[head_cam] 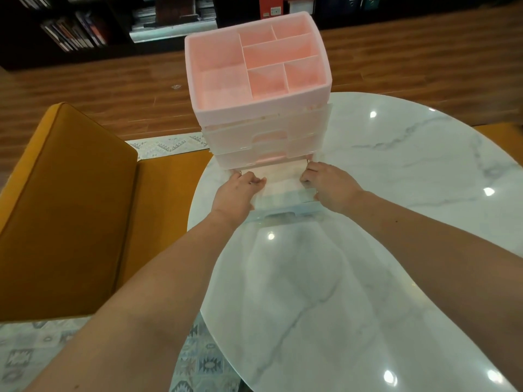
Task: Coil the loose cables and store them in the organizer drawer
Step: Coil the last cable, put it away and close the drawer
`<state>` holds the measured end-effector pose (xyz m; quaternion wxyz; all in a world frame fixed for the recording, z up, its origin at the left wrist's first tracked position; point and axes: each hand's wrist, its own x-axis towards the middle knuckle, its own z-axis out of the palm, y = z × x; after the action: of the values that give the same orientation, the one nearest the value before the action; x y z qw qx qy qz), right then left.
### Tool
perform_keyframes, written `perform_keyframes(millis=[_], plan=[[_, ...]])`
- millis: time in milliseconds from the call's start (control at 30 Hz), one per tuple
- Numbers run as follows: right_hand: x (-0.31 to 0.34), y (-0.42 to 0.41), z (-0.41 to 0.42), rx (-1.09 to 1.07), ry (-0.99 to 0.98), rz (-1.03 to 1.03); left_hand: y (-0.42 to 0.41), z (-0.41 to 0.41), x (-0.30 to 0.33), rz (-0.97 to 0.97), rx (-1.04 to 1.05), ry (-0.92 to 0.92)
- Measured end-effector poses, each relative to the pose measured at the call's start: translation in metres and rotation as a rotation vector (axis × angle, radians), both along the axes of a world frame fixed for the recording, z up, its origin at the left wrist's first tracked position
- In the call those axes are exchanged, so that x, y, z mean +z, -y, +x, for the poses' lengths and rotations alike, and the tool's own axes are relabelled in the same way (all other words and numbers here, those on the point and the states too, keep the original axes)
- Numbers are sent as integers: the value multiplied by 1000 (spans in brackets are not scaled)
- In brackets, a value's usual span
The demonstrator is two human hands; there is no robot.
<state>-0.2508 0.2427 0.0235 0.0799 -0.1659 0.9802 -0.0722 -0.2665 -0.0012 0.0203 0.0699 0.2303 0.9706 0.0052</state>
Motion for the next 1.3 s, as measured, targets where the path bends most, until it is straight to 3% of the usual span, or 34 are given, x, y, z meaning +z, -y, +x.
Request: perform_keyframes(millis=[200, 433, 600, 867, 1067, 1300], plan=[[-2, 2, 5, -28, -23, 32, -1, 3, -2, 21, 16, -8], [10, 11, 2, -23, 30, 108, -21, 0, 18, -148, -1, 53], [10, 28, -2, -57, 26, 169, -36, -1, 19, -245, 23, -17], [8, 30, 2, -95, -7, 154, -35, 0, 14, -238, 12, -69], [14, 31, 5, -99, 6, 149, -38, 7, 20, -86, 66, -17], [21, 37, 11, -149, 5, 107, -36, 10, 31, -100, 55, -6]])
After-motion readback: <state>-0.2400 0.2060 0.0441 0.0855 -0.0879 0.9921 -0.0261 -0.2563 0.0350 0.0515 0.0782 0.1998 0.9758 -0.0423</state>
